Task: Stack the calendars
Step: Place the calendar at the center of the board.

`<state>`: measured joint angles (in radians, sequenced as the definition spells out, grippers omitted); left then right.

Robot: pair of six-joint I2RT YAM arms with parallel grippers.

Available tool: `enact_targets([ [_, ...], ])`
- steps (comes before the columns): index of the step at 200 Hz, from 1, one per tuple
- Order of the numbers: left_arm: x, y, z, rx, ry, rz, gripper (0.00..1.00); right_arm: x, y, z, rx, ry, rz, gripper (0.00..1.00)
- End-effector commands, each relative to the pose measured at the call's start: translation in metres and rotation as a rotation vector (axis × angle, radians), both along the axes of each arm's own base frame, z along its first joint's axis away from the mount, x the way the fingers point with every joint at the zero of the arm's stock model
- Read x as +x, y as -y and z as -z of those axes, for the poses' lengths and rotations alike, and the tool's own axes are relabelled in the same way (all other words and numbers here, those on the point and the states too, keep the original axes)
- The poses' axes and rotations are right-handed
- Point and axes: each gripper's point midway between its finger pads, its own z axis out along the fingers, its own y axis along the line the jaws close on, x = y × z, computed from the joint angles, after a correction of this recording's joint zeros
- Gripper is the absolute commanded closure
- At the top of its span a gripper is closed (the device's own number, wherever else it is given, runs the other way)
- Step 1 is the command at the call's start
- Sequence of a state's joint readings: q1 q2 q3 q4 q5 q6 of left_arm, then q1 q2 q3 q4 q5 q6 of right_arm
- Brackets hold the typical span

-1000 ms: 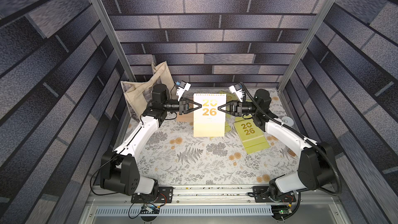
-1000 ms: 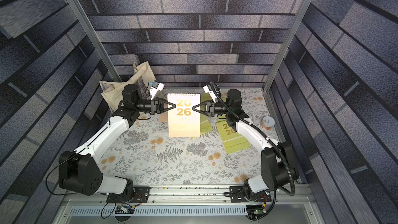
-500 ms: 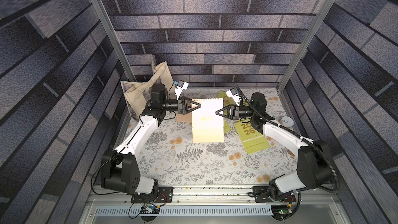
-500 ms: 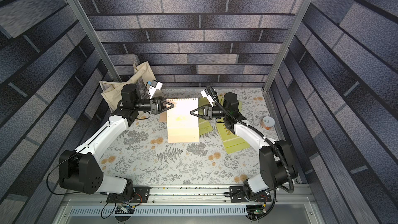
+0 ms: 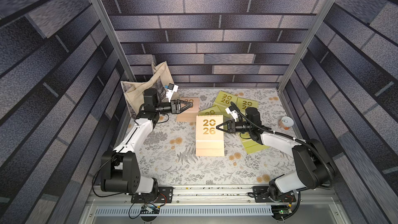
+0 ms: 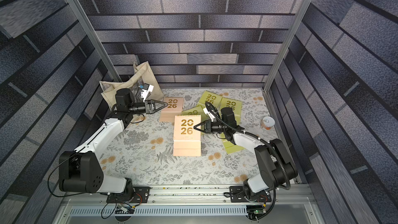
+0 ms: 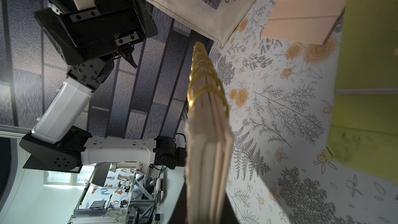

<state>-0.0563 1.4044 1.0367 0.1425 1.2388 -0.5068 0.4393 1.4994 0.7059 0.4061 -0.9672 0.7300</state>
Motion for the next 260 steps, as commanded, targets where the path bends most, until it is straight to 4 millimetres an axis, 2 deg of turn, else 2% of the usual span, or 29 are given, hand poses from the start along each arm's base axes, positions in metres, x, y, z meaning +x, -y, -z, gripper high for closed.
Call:
enact_targets([
  [1,-0.009,-0.001,-0.01,-0.006,0.037,-0.006,0.0,-0.004,-0.006,0.017,-0.041,-0.037,0.025,1.0],
  [81,-0.02,-0.008,-0.013,-0.002,0.051,-0.021,0.0,-0.014,-0.046,0.074,-0.143,-0.175,0.074,1.0],
  [132,-0.015,-0.014,-0.002,-0.004,0.011,-0.029,0.0,-0.022,-0.07,0.092,-0.171,-0.245,0.023,1.0],
  [198,-0.012,-0.016,0.009,-0.004,-0.017,-0.023,0.0,-0.028,-0.077,0.111,-0.24,-0.29,0.02,0.99],
  [260,-0.01,-0.016,0.013,0.0,-0.026,-0.033,0.0,-0.033,-0.068,0.125,-0.351,-0.32,0.036,0.83],
])
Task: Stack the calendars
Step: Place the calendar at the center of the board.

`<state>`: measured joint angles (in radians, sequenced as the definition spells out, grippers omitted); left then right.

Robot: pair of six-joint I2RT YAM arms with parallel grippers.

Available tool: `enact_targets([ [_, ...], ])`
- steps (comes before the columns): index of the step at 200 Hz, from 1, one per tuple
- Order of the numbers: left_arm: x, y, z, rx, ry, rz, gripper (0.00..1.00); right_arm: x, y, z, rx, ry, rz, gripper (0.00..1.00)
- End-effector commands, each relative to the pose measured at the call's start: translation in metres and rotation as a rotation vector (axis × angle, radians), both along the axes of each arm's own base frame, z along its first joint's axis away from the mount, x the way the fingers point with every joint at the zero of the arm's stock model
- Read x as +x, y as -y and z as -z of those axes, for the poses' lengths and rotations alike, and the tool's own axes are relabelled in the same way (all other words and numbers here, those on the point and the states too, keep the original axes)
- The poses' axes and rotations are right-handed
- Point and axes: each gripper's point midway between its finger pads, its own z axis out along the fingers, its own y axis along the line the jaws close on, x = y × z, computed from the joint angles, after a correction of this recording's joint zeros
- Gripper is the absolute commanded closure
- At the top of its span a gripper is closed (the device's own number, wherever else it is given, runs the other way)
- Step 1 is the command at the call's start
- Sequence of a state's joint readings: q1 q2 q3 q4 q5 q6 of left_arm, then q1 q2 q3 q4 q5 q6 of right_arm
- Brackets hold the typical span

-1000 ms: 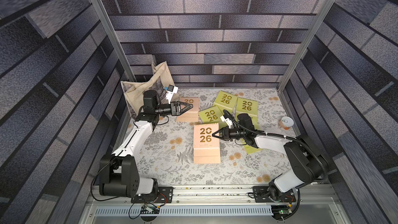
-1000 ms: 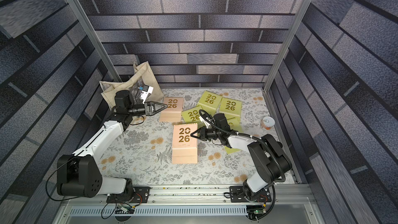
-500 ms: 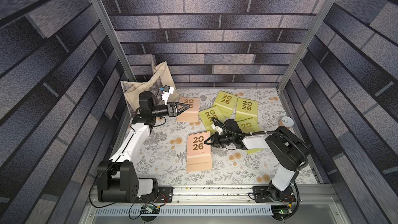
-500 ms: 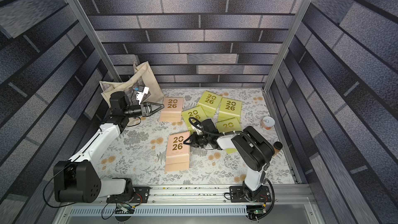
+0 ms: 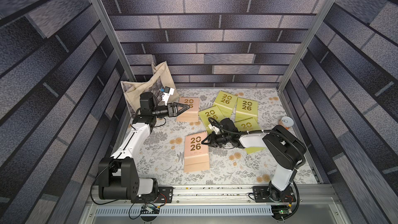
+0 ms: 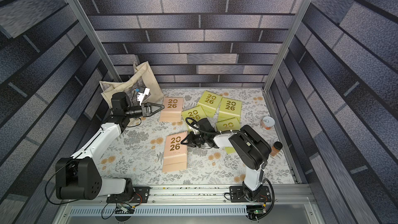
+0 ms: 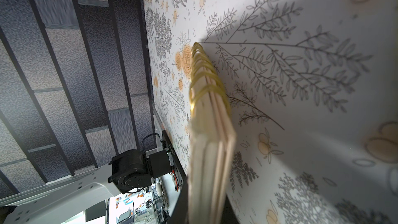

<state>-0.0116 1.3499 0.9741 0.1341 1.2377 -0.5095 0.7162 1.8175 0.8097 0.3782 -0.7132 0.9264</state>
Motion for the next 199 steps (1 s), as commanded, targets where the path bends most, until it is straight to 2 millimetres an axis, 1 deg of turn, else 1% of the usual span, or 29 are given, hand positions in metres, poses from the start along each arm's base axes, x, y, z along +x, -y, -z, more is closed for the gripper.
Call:
enact_targets([
  [1,-0.002,0.0,0.006,-0.001,-0.006,0.013,0.0,-0.002,0.009,0.02,-0.107,-0.01,0.015,0.83],
  [38,0.0,0.0,0.006,0.005,-0.023,-0.001,0.0,-0.003,0.015,0.028,-0.168,-0.024,0.016,0.77],
  [61,-0.001,0.002,0.006,0.007,-0.017,-0.002,0.0,-0.003,0.017,0.029,-0.192,-0.023,0.014,0.69],
  [83,-0.002,0.003,0.006,0.008,-0.012,-0.002,0.0,-0.003,0.02,0.03,-0.225,-0.011,0.009,0.66],
  [123,-0.002,0.003,0.006,0.007,-0.012,-0.004,0.0,-0.003,0.019,0.03,-0.248,-0.004,-0.004,0.64],
  [141,-0.002,0.003,0.005,0.006,-0.01,-0.003,0.0,-0.003,0.02,0.03,-0.259,0.003,-0.002,0.6],
  [151,-0.002,0.004,0.005,0.006,-0.009,-0.003,0.0,-0.003,0.022,0.03,-0.271,0.009,0.0,0.55],
  [180,-0.001,0.004,0.005,0.006,-0.013,-0.006,0.0,-0.003,0.027,0.029,-0.306,0.021,0.0,0.48],
  [199,0.0,0.003,0.005,0.006,-0.014,-0.011,0.0,-0.003,0.032,0.028,-0.33,0.028,0.008,0.47],
])
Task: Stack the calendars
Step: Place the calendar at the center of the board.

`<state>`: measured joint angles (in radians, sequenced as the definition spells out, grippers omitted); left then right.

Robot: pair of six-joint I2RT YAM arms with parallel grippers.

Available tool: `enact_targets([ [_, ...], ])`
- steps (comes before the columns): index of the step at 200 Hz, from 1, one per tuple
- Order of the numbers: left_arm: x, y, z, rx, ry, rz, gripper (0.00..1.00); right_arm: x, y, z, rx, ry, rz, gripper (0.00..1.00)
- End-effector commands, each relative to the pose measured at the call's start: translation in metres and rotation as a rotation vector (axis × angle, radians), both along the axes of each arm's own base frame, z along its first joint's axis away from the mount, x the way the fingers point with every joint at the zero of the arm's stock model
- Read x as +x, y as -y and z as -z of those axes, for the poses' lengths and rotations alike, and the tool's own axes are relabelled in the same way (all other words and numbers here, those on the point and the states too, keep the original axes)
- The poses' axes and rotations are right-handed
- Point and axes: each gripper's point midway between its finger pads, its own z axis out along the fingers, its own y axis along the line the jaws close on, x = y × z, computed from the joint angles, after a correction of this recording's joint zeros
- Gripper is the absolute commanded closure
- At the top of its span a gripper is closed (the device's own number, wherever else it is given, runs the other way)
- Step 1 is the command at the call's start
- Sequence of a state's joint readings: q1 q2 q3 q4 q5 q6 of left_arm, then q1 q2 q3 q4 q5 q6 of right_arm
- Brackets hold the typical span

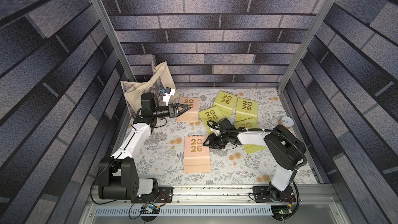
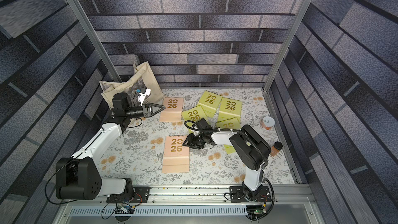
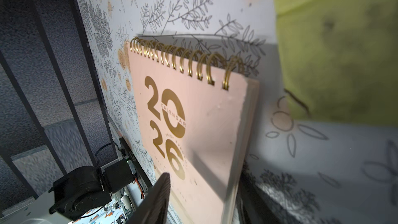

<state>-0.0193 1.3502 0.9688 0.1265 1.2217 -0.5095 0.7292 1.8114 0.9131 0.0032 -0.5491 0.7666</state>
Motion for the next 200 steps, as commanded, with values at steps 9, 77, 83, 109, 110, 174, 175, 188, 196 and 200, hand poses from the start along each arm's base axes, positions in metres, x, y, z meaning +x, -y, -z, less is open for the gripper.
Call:
enact_targets([
  [9,0.0,0.002,0.002,0.002,-0.001,-0.005,0.0,-0.003,0.013,-0.001,-0.084,0.019,0.012,0.47],
  [77,0.025,-0.01,0.021,0.057,-0.093,-0.125,0.0,0.009,0.038,-0.037,-0.164,0.139,-0.023,0.35],
  [83,0.031,-0.015,0.029,0.076,-0.124,-0.162,0.0,0.013,0.038,-0.044,-0.151,0.15,-0.036,0.26],
  [109,0.056,-0.028,0.06,0.127,-0.265,-0.252,0.0,0.044,0.049,-0.086,-0.094,0.247,-0.023,0.21],
  [110,0.057,-0.028,0.061,0.129,-0.269,-0.254,0.0,0.046,0.05,-0.087,-0.094,0.25,-0.021,0.21],
  [174,0.095,-0.014,0.122,0.266,-0.471,-0.419,0.0,0.135,0.117,-0.147,-0.111,0.39,0.032,0.18],
  [175,0.096,-0.014,0.123,0.265,-0.475,-0.421,0.0,0.137,0.117,-0.148,-0.112,0.394,0.032,0.18],
  [188,0.102,-0.008,0.132,0.243,-0.519,-0.433,0.0,0.153,0.126,-0.15,-0.126,0.41,0.03,0.18],
  [196,0.106,-0.002,0.135,0.239,-0.531,-0.444,0.0,0.164,0.128,-0.153,-0.105,0.422,0.025,0.18],
  [200,0.108,0.001,0.138,0.239,-0.536,-0.449,0.0,0.169,0.13,-0.155,-0.098,0.424,0.029,0.19],
])
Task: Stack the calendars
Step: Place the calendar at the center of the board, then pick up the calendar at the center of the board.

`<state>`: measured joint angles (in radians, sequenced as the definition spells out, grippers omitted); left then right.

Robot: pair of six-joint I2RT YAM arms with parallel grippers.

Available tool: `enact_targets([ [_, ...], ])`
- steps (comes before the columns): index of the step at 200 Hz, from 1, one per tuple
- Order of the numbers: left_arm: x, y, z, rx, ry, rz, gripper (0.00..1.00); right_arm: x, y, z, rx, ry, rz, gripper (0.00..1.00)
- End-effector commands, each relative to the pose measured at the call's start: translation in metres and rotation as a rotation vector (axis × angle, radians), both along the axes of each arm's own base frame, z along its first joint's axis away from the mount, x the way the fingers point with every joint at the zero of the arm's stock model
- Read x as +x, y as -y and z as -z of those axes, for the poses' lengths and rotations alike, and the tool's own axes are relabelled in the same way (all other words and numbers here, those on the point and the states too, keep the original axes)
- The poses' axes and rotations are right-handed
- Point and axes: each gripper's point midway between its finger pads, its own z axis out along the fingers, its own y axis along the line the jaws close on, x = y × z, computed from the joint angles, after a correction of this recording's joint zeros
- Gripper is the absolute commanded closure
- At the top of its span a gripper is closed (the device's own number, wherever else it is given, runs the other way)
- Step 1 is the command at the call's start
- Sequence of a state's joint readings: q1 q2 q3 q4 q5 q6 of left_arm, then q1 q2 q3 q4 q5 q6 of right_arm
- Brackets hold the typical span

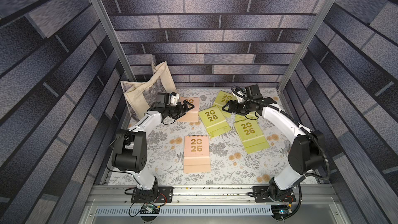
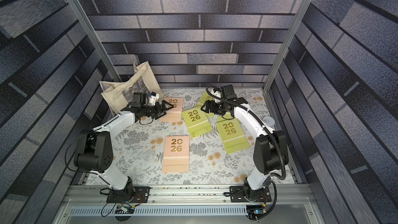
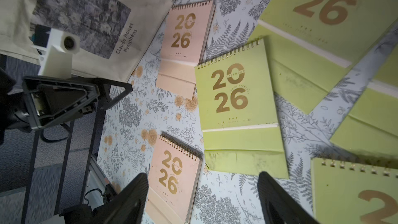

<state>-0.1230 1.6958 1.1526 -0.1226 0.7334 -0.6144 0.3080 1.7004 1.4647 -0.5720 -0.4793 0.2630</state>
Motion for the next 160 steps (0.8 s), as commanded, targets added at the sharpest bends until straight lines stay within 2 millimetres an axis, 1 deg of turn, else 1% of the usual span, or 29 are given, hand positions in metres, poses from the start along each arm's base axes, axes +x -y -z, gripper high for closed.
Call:
enact_targets([
  [1,0.019,0.001,0.01,0.016,-0.053,-0.104,0.0,0.007,0.008,0.012,-0.023,-0.042,-0.076,0.19],
  [9,0.019,0.007,0.014,0.025,-0.06,-0.107,0.0,0.017,0.009,0.011,-0.008,-0.034,-0.081,0.19],
  [22,0.021,0.012,0.021,0.043,-0.065,-0.126,0.0,0.03,0.009,0.011,0.0,-0.029,-0.088,0.19],
  [38,0.024,0.017,0.026,0.037,-0.073,-0.143,0.0,0.04,0.007,0.014,-0.005,-0.039,-0.113,0.18],
  [56,0.026,0.022,0.029,0.018,-0.086,-0.151,0.0,0.051,0.007,0.024,-0.029,-0.055,-0.133,0.17],
  [60,0.026,0.024,0.03,0.014,-0.09,-0.148,0.0,0.053,0.006,0.022,-0.033,-0.044,-0.138,0.18],
  [61,0.025,0.025,0.03,0.013,-0.091,-0.147,0.0,0.054,0.006,0.029,-0.037,-0.059,-0.139,0.17],
  [63,0.025,0.026,0.031,0.011,-0.093,-0.145,0.0,0.056,0.006,0.036,-0.042,-0.07,-0.14,0.17],
  [70,0.024,0.029,0.032,0.005,-0.103,-0.144,0.0,0.06,0.007,0.042,-0.051,-0.072,-0.15,0.18],
  [88,0.019,0.039,0.037,-0.009,-0.113,-0.135,0.0,0.066,0.007,0.055,-0.056,-0.092,-0.171,0.18],
  [106,0.014,0.05,0.048,0.006,-0.131,-0.122,0.0,0.071,0.009,0.068,-0.073,-0.107,-0.178,0.18],
  [114,0.013,0.055,0.052,0.01,-0.134,-0.114,0.0,0.072,0.009,0.071,-0.069,-0.112,-0.181,0.18],
  [136,0.013,0.071,0.054,0.014,-0.1,-0.066,0.0,0.074,0.005,0.079,-0.049,-0.121,-0.189,0.19],
  [146,0.012,0.075,0.061,0.041,-0.116,-0.053,0.0,0.073,0.002,0.081,-0.031,-0.123,-0.199,0.19],
  [160,0.01,0.08,0.069,0.072,-0.135,-0.032,0.0,0.074,0.002,0.085,-0.033,-0.127,-0.201,0.19],
])
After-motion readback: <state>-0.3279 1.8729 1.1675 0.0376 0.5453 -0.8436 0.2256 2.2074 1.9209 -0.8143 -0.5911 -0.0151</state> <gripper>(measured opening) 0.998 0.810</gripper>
